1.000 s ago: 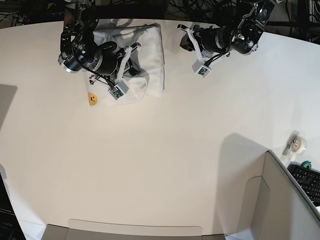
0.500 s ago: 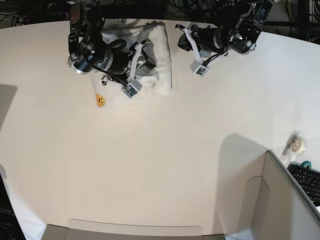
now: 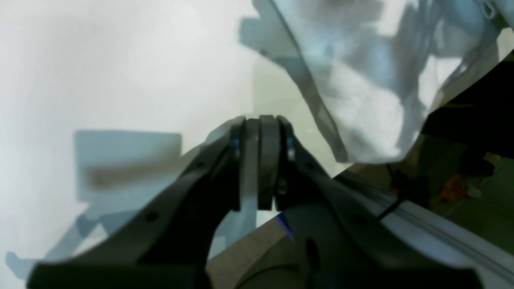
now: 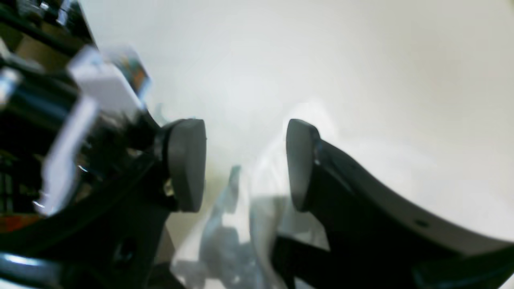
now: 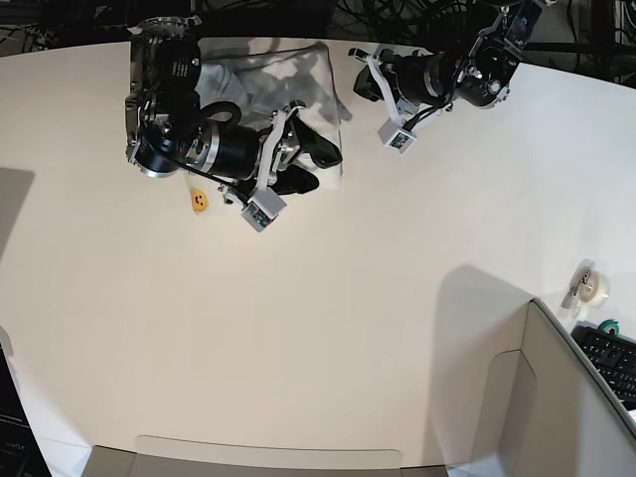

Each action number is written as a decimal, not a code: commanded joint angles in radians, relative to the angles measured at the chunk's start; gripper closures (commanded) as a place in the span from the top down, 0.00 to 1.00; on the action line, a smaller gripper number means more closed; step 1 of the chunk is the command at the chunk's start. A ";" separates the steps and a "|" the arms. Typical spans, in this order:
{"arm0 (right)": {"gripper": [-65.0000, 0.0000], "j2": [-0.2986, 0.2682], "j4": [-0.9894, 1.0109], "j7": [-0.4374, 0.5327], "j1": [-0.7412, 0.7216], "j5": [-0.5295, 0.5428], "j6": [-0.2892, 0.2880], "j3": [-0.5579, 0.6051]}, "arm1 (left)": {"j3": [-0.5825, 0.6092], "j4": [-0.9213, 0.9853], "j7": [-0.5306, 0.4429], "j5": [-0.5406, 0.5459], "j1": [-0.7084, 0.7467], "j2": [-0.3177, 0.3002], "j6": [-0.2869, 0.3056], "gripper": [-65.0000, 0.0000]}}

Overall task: Layout the t-shirt on the table in an organized manner, then fold the t-shirt properly
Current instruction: 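Press and tuck the folded bundle with the right gripper, then grasp the bundle with both grippers and fold it over once more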

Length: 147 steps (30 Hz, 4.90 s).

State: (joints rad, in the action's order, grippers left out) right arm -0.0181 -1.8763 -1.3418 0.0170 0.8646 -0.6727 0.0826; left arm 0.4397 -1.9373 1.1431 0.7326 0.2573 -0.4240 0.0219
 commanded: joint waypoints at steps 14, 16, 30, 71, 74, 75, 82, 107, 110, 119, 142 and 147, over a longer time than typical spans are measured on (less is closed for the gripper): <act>0.37 -0.016 -0.033 0.018 -0.107 0.123 0.005 -0.479 | 0.000 0.042 -0.018 0.006 -0.006 -0.003 0.006 0.06; 0.24 -0.070 -0.030 0.018 -0.110 0.141 0.006 -0.545 | 0.000 0.043 -0.018 0.006 -0.008 -0.003 0.006 0.06; 0.00 -0.142 0.002 0.018 0.090 0.048 0.110 -0.548 | -0.002 0.120 -0.018 0.006 -0.016 0.011 0.003 0.06; 0.00 -0.150 -0.033 0.026 -0.025 0.109 0.117 -0.312 | -0.207 0.037 -0.096 0.008 -0.051 0.003 0.000 0.06; 0.00 -0.164 0.048 0.025 -0.079 0.109 0.117 -0.409 | -0.247 -0.067 -0.094 0.014 -0.051 0.003 0.000 0.06; 0.00 -0.174 0.083 0.025 -0.102 0.109 0.117 -0.424 | -0.247 -0.096 -0.093 0.014 -0.051 0.003 0.002 0.06; 0.00 -0.204 0.287 0.025 -0.249 -0.066 0.118 -0.422 | -0.088 -0.139 -0.097 0.104 -0.057 0.000 0.083 0.06; 0.00 -0.184 0.465 0.198 -0.375 -0.511 0.112 0.056 | 0.534 -0.084 -0.093 0.101 -0.333 -0.040 0.255 0.06; 0.00 -0.184 0.458 0.196 -0.368 -0.511 0.112 0.056 | 0.500 -0.035 -0.093 0.101 -0.332 -0.043 0.255 0.06; 0.00 -0.193 0.364 0.189 -0.302 -0.509 0.112 0.056 | 0.476 0.002 -0.084 0.060 -0.352 -0.103 0.246 0.06; 0.00 -0.305 0.047 0.189 0.071 -0.508 0.112 -0.089 | 0.474 0.227 -0.016 -0.176 -0.511 -0.062 0.151 0.06; 0.00 -0.299 -0.021 0.189 0.177 -0.508 0.112 -0.186 | 0.474 0.286 -0.018 -0.176 -0.577 -0.023 0.149 0.06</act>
State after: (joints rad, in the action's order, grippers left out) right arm -0.3103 -1.8759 -1.1664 0.2035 0.3473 -0.5575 -0.0994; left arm 0.9199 -1.6535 1.0988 0.5949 -0.3080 -0.4404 0.1867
